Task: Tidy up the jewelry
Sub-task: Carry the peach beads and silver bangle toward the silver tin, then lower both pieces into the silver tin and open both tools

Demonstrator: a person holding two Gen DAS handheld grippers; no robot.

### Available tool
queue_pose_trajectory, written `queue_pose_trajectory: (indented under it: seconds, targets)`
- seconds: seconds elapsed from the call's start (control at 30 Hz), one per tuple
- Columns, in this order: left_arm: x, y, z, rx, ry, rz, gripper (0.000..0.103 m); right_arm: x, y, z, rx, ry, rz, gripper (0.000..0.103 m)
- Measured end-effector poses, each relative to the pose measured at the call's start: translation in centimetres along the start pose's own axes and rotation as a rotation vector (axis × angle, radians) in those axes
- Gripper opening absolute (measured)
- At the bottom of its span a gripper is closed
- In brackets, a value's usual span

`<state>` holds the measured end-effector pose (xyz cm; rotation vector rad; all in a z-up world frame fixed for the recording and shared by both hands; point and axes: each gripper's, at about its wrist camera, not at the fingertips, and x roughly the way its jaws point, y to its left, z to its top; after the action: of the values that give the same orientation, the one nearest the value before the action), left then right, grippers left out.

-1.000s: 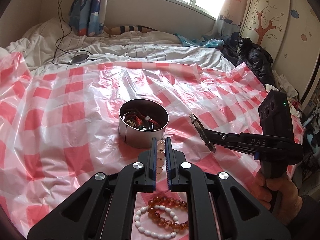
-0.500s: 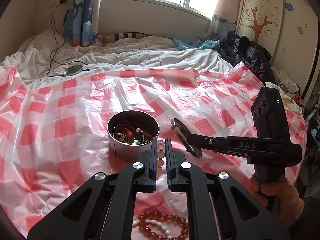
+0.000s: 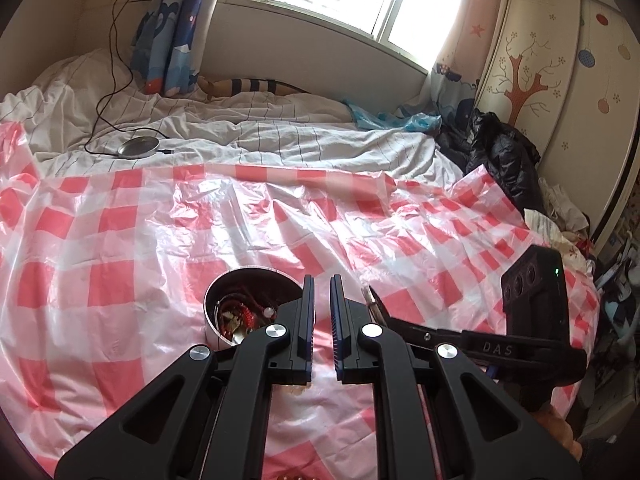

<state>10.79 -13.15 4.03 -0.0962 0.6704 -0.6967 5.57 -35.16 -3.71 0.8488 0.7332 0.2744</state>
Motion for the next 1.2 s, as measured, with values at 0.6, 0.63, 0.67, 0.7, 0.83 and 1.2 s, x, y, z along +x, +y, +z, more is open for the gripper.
queue_pose_trajectory:
  seconds: [0.6, 0.63, 0.67, 0.7, 0.83, 1.2]
  targets:
    - [3.2, -0.6, -4.0, 0.207, 0.304, 0.051, 0.019, -1.0, -1.8, 0.7, 0.045, -0.019, -0.030, 0.011]
    - [3.5, -0.4, -4.4, 0.201, 0.327, 0.048, 0.020, -0.9, -1.9, 0.7, 0.047, -0.014, -0.034, 0.011]
    - [3.9, -0.3, -4.7, 0.201, 0.343, 0.047, 0.021, -0.9, -1.8, 0.6, 0.042, -0.012, -0.044, 0.011]
    - [4.2, -0.2, -4.9, 0.199, 0.352, 0.049, 0.023, -0.9, -1.7, 0.6, 0.031, -0.010, -0.058, 0.011]
    - [6.3, 0.2, -5.6, 0.151, 0.372, 0.090, 0.032, -0.8, -1.1, 0.5, -0.017, -0.010, -0.123, 0.011]
    - [8.5, -0.9, -6.1, 0.138, 0.302, 0.169, 0.007, -0.8, -1.3, 0.4, -0.022, -0.006, -0.145, 0.011]
